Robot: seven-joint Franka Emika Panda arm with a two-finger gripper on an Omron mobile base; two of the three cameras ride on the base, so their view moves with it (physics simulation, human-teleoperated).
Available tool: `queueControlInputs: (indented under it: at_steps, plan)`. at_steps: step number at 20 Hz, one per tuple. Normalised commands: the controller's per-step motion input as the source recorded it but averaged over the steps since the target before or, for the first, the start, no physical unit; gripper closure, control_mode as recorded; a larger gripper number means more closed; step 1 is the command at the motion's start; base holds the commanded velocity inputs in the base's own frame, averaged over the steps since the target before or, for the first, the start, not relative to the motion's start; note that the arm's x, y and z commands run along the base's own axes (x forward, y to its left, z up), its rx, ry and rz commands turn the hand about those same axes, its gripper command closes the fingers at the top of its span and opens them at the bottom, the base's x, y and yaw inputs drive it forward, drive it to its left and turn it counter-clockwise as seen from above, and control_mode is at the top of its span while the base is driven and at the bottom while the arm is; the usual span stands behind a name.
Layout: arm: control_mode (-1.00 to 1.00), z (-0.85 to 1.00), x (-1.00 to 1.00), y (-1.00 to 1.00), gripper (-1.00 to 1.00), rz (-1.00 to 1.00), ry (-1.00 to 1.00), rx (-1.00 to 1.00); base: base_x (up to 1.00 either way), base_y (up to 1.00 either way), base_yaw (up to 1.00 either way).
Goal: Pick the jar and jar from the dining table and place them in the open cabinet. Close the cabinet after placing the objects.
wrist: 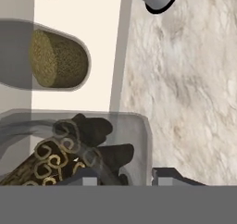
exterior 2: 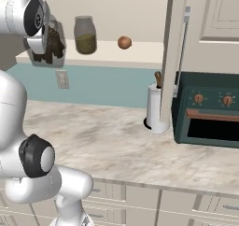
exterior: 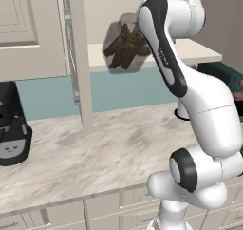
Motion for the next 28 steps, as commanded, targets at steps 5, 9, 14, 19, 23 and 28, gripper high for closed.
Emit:
queueControlInputs:
  at_steps: [5, 9, 14, 19, 23, 28]
  plan:
    - [-1.0, 0.01, 0.0, 0.0, 1.0, 0.0, -0.06, 0.0, 0.0, 0.0, 0.0]
    - [-1.0, 0.0, 0.11, 0.0, 1.0, 0.0, -0.09, 0.0, 0.0, 0.0, 0.0]
    - [-1.0, -0.04, 0.27, 0.0, 1.0, 0.0, -0.09, 0.0, 0.0, 0.0, 0.0]
    - [-1.0, -0.07, 0.28, 0.01, 1.0, 0.0, -0.04, 0.0, 0.0, 0.0, 0.0]
    - [-1.0, -0.01, 0.36, 0.08, 1.0, 0.0, 0.0, 0.0, 0.0, 0.0, 0.0]
    - [-1.0, 0.0, 0.42, 0.06, 1.0, 0.0, 0.0, 0.0, 0.0, 0.0, 0.0]
